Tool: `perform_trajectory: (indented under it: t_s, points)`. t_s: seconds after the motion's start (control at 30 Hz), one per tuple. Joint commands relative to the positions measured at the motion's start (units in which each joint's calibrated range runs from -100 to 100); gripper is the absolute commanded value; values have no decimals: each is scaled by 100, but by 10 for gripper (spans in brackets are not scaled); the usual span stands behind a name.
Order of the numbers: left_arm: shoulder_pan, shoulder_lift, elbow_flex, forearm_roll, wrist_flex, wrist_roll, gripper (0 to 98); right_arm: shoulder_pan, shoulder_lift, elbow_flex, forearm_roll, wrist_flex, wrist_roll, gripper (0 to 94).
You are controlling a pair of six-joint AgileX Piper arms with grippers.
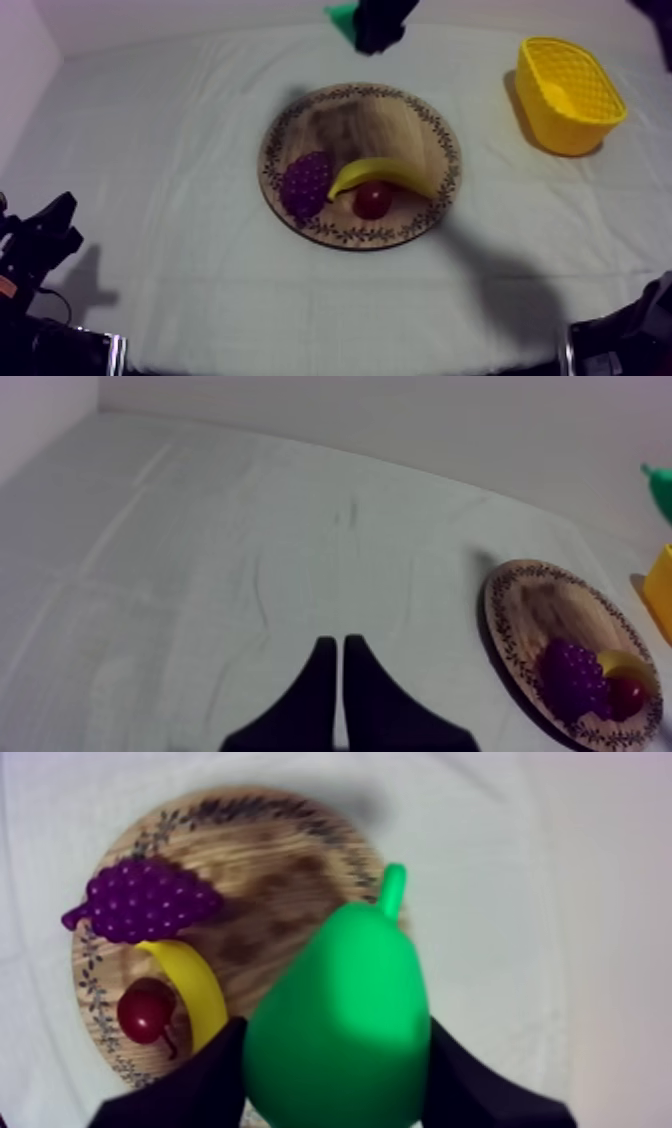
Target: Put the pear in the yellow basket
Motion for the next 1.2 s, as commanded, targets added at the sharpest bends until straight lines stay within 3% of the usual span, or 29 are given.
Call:
perform_trajectory:
  t_s: [0.0, 0.23, 0.43, 0.8, 1.17]
  points:
    - [0, 0, -2, -2, 0, 2, 1, 83, -560, -20, 80, -4, -265, 293]
    - [0, 0, -2, -2, 0, 2, 1, 680, -1357, 18, 85, 74, -975, 288]
    - [0, 0, -2, -2, 0, 2, 1, 1489, -1723, 428, -17, 55, -1288, 291]
    - [0, 0, -2, -2, 0, 2, 1, 2895, -1501, 1294, 115, -345, -1230, 300]
    - [0, 0, -2, -2, 0, 2, 1, 3407, -690, 1609, 232, -762, -1128, 305]
